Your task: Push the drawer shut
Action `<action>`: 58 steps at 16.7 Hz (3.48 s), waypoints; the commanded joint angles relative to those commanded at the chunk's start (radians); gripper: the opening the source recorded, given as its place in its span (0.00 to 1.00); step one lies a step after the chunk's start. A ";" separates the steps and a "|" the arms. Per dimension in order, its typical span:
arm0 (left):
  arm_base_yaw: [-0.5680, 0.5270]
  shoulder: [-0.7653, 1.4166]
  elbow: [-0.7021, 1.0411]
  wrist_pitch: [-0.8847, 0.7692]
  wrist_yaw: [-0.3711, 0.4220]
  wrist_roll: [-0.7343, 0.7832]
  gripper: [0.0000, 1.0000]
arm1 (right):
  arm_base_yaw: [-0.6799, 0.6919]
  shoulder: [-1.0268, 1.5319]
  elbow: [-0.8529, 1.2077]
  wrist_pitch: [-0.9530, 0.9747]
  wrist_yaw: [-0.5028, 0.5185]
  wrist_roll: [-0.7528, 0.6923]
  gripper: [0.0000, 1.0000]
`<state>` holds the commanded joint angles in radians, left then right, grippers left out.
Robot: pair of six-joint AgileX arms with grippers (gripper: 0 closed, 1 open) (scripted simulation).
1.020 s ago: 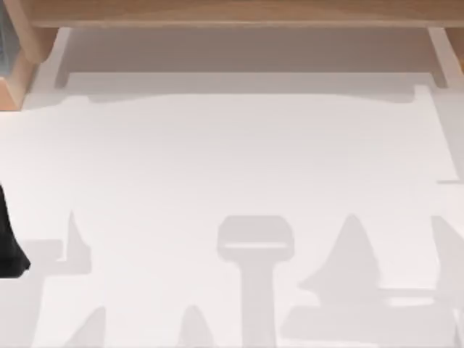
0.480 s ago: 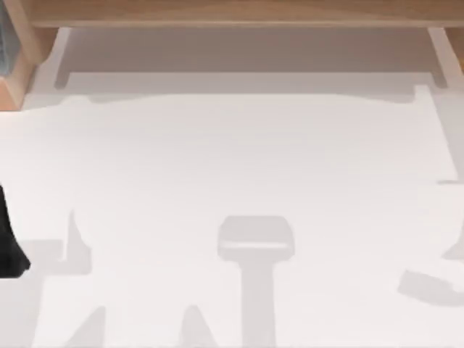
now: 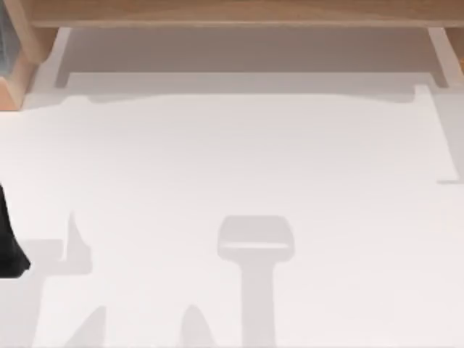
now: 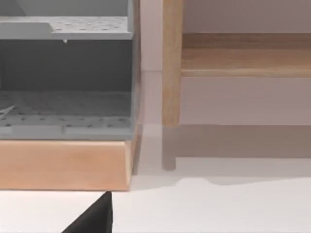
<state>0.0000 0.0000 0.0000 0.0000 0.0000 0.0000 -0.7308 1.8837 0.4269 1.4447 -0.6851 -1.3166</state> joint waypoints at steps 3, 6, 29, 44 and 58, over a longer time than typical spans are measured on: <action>0.000 0.000 0.000 0.000 0.000 0.000 1.00 | -0.011 0.099 0.004 0.110 -0.020 -0.154 1.00; 0.000 0.000 0.000 0.000 0.000 0.000 1.00 | -0.016 0.148 0.007 0.165 -0.029 -0.230 1.00; 0.000 0.000 0.000 0.000 0.000 0.000 1.00 | 0.042 0.177 0.086 0.114 0.030 -0.236 0.40; 0.000 0.000 0.000 0.000 0.000 0.000 1.00 | 0.042 0.181 0.089 0.110 0.033 -0.235 0.00; 0.000 0.000 0.000 0.000 0.000 0.000 1.00 | 0.166 0.283 0.343 -0.056 0.165 -0.236 0.00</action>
<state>0.0000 0.0000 0.0000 0.0000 0.0000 0.0000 -0.5648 2.1668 0.7699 1.3891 -0.5197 -1.5529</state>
